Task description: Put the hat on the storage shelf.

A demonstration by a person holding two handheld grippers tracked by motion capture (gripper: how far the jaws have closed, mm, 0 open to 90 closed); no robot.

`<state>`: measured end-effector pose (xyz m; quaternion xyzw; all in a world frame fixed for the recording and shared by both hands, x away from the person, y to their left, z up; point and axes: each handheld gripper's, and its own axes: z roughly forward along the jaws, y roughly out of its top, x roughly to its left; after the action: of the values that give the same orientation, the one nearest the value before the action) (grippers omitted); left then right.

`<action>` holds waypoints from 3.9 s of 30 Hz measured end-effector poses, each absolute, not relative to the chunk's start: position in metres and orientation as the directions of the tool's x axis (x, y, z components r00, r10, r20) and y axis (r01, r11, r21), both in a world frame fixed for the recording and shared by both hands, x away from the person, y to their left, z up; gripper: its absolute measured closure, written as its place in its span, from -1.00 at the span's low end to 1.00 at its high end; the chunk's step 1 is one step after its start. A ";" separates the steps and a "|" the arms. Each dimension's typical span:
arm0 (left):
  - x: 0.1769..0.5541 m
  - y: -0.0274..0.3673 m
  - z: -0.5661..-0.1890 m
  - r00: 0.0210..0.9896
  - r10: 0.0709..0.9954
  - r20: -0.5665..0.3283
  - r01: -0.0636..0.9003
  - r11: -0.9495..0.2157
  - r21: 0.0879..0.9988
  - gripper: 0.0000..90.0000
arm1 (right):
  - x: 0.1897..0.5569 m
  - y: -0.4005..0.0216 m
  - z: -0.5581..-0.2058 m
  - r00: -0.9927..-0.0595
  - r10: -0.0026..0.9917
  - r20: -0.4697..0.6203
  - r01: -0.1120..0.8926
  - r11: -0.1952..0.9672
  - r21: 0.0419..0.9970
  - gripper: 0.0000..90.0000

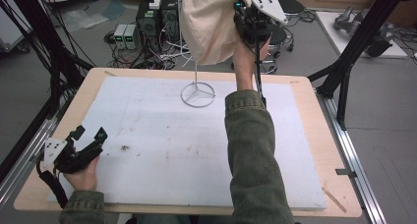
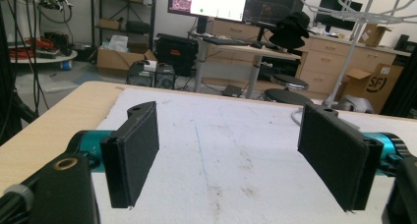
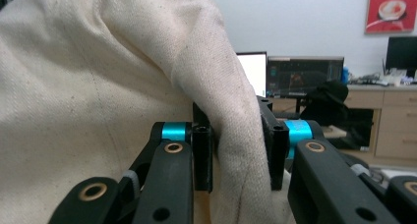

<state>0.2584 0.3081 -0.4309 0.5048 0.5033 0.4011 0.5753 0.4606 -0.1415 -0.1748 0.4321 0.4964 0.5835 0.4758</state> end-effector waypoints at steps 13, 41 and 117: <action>0.257 0.308 -0.430 0.168 0.970 -0.174 0.043 0.169 0.985 -0.47 | 0.461 -0.127 -0.183 -0.197 0.978 -0.068 -0.078 0.053 0.996 0.57; 0.256 0.309 -0.430 0.162 0.970 -0.181 0.042 0.176 0.983 -0.47 | 0.456 -0.142 -0.192 -0.256 0.965 -0.058 -0.042 0.049 0.998 0.01; 0.256 0.305 -0.430 0.170 0.973 -0.156 0.049 0.150 0.987 -0.47 | 0.344 -0.231 -0.273 -0.335 0.942 -0.025 -0.065 0.003 0.998 -0.75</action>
<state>0.2561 0.3047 -0.4303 0.5104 0.5007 0.4055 0.5695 0.3436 -0.2314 -0.2727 0.3880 0.5652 0.5898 0.4268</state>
